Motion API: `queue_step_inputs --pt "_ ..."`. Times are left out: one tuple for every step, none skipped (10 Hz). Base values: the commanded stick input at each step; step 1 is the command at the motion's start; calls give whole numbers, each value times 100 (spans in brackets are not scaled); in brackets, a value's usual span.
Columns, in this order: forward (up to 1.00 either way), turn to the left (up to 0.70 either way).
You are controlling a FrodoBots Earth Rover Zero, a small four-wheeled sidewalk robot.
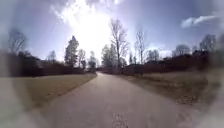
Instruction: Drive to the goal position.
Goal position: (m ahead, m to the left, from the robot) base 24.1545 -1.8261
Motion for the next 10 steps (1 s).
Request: queue_step_inputs --pt "100 0" --pt "100 0" --pt "100 0" --pt "100 0" --pt "100 17" --pt "100 27" --pt "100 16" --pt "100 0" --pt "100 14" --pt "100 27"
